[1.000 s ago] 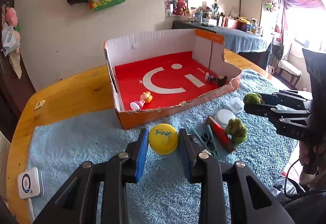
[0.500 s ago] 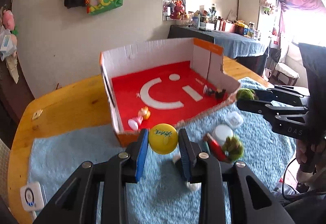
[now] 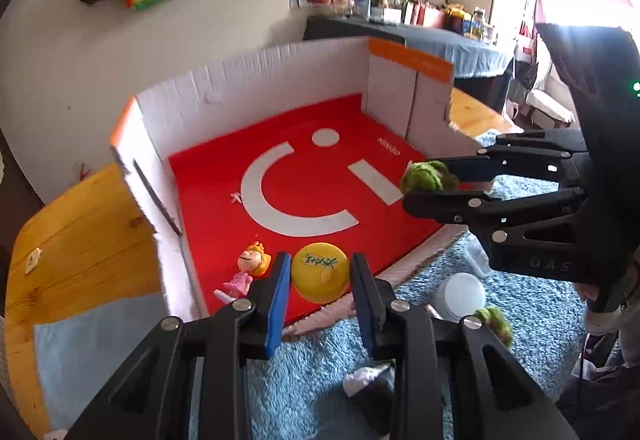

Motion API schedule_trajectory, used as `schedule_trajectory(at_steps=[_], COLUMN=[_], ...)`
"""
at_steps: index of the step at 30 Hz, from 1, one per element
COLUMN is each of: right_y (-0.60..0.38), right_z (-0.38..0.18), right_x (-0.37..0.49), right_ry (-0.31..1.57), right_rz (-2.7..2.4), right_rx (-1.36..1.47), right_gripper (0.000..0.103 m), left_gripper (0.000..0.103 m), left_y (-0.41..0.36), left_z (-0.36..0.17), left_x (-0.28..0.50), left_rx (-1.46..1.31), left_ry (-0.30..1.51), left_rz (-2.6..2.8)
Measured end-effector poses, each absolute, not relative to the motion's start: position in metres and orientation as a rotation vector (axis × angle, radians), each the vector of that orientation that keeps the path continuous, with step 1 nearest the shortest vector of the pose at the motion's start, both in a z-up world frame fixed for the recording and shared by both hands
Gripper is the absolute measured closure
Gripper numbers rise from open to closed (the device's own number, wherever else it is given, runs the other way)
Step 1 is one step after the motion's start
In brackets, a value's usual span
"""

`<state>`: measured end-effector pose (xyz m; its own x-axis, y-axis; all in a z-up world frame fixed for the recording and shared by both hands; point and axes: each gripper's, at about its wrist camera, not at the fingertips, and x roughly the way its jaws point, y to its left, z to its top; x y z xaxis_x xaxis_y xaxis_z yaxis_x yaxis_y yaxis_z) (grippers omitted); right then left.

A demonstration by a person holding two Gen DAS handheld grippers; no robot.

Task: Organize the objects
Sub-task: 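Carry the yellow lid and green yarn ball into the box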

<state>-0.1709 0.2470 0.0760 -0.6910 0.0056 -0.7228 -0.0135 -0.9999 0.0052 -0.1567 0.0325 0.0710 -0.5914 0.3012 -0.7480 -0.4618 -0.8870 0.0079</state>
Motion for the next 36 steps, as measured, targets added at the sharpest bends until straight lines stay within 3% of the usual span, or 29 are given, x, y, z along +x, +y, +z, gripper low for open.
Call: schedule_trajectory(at_steps=[16, 21, 36], right_y=[0.247, 0.249, 0.249], right_z=[0.047, 0.044, 0.043], right_x=[-0.212, -0.215, -0.216], right_ry=[-0.119, -0.081, -0.086], right_rz=[2.775, 2.769, 2.756], right_rx=[-1.576, -1.643, -1.654], right_gripper=[0.072, 0.072, 0.071], left_gripper=[0.071, 0.071, 0.068], left_y=[0.042, 0.042, 0.039], left_z=[0.046, 0.042, 0.042], left_x=[-0.187, -0.19, -0.192], left_rx=[-1.205, -1.22, -1.235], left_ry=[0.355, 0.367, 0.349], left_rz=[2.37, 2.361, 2.349])
